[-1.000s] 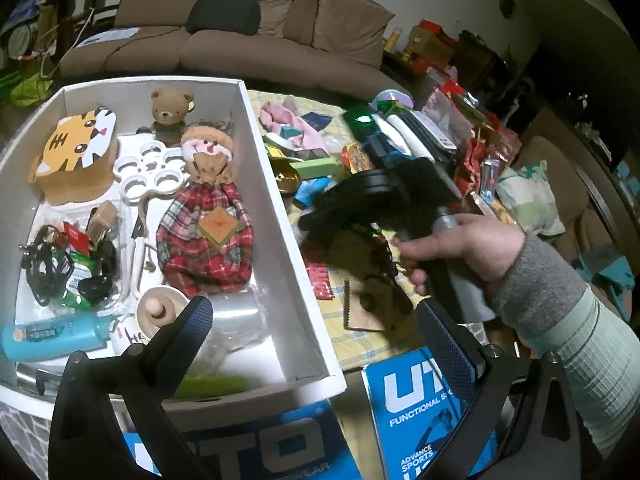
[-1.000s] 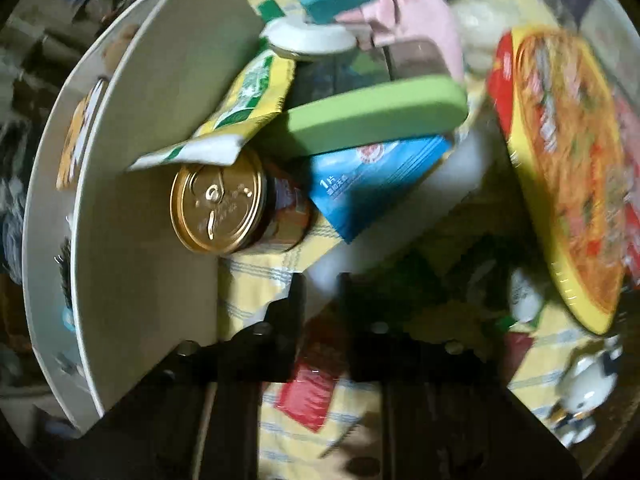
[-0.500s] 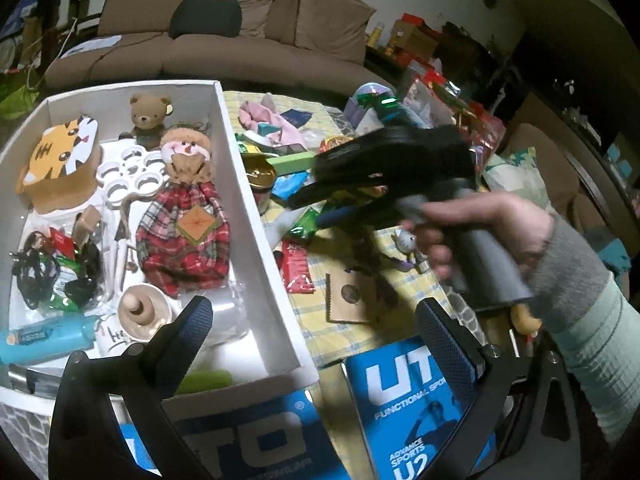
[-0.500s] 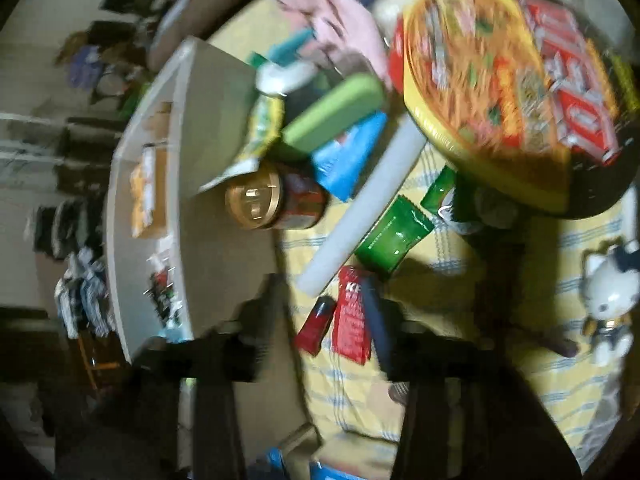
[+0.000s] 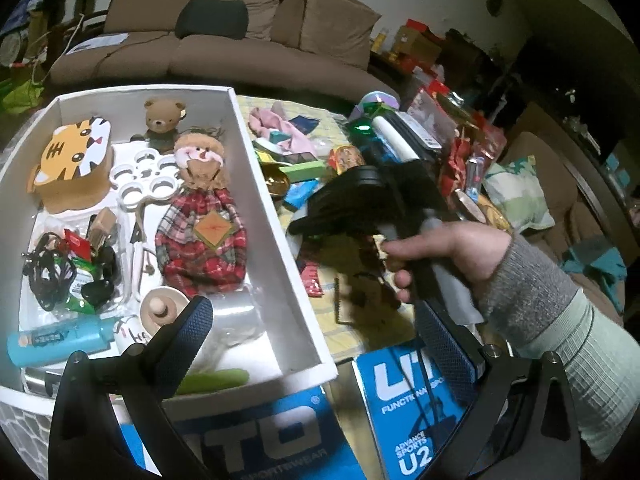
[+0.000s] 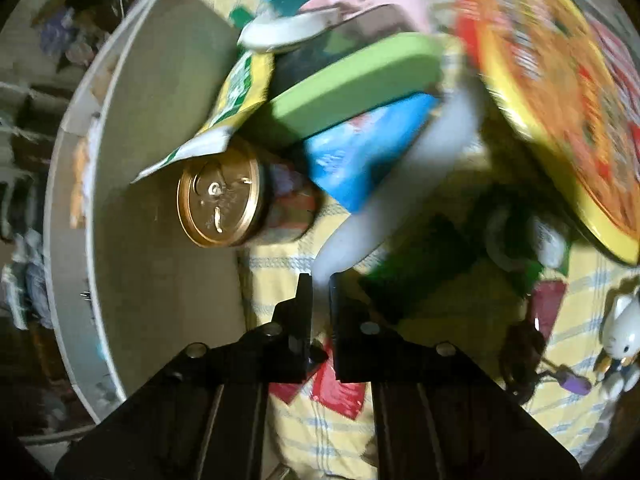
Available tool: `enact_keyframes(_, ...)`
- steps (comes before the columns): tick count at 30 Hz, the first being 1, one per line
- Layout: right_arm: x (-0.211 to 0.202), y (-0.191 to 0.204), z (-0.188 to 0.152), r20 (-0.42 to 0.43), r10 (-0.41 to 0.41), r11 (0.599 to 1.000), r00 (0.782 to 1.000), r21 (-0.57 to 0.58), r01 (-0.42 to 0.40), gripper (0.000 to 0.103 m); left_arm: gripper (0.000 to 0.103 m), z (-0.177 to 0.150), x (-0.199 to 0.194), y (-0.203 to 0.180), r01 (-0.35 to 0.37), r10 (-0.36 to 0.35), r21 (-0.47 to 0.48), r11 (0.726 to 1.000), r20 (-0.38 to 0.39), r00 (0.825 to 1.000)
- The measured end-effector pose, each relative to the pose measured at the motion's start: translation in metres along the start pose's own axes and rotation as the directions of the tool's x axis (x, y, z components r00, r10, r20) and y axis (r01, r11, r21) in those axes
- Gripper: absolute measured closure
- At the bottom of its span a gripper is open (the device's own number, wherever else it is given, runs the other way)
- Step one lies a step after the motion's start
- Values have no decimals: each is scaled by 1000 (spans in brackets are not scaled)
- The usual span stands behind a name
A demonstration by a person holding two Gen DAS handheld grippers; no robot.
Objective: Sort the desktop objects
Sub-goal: 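Close the right gripper on the long white foam tube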
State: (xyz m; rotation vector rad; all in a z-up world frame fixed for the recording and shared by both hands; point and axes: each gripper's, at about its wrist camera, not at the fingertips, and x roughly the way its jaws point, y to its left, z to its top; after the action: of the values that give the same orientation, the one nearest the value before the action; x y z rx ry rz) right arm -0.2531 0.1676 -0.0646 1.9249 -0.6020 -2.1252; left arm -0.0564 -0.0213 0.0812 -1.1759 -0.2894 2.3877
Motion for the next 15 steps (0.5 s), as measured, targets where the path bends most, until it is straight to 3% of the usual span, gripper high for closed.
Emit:
enact_keyframes(2,-14,-7,-8,28,74,997,997,5,-74,95,0,-1,-1,-1,26,-26,-1,1000,0,1000)
enact_keyframes(4,-36,-10,-18,66,145,989,987,-12,-144,96,0,-1,-1,2,106,-107,-44,993,-6,994)
enact_keyframes(8,-86,-15,-32,132,261,965,956,-20,-261,97,0,0,2,14,273,-276,-167,948,6,961)
enact_keyframes(10,-126,-26,-44,161,337,941,927,-26,-338,97,0,0,6,19,379,-384,-241,893,27,923)
enact_keyframes(12,-158,-28,-51,199,364,931,910,-46,-362,97,0,-1,11,23,486,-494,-320,814,59,867)
enact_keyframes(15,-192,-16,-67,218,411,911,885,-81,-403,97,0,-2,14,19,590,-598,-367,719,106,794)
